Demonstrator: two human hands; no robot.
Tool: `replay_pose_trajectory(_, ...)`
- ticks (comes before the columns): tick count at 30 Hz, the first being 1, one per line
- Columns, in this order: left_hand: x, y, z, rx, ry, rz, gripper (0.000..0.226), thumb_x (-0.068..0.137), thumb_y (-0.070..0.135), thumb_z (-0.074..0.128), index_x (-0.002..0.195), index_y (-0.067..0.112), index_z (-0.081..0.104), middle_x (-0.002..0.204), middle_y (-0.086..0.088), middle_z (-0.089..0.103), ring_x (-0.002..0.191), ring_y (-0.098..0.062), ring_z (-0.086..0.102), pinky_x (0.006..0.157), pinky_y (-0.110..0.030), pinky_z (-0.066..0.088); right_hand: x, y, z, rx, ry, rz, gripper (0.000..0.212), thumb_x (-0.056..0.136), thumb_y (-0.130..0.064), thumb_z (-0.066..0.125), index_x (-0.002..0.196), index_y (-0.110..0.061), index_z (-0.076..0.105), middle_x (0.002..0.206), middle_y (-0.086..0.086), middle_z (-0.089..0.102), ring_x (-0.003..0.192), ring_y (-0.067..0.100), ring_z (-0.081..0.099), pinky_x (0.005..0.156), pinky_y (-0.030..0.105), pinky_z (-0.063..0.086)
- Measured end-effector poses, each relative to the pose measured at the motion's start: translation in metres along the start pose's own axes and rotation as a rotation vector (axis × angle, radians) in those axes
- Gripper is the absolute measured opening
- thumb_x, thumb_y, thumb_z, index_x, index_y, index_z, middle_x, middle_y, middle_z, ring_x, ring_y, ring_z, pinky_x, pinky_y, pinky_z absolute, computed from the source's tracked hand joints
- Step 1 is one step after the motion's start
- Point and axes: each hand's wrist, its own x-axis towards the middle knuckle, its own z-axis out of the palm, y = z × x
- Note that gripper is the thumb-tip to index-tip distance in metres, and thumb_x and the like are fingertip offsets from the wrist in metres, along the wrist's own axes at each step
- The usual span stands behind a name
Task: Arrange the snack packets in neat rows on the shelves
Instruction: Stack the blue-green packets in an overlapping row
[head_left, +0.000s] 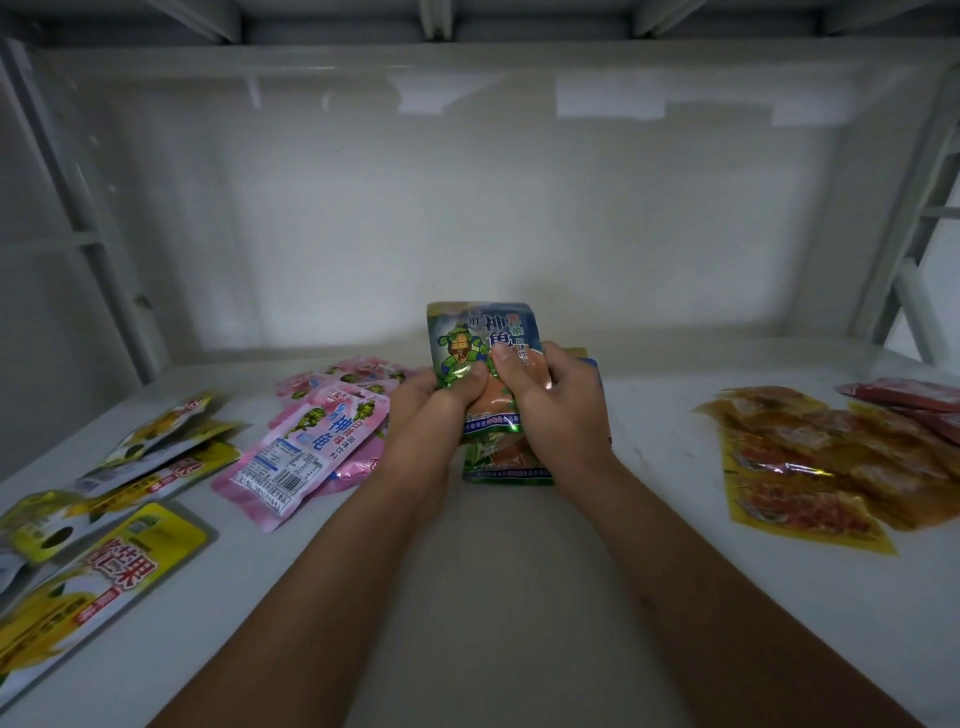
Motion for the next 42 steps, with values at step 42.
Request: replay_pose_trajectory(42, -0.007, 0.006, 0.001, 0.087, 0.039, 0.057, 0.029, 0.092, 0.0, 0.061, 0.074, 0.015, 0.077, 0.078, -0.013, 0.077, 0.067, -0.027, 0.073, 0.068, -0.037, 0.06, 0.006, 0.004, 0.0, 0.052, 0.037, 0.124, 0.065, 0.076, -0.064, 0.07, 0.09, 0.0, 0.065, 0.091, 0.03, 0.069, 0.089, 0.051, 0.069, 0.08, 0.069, 0.055)
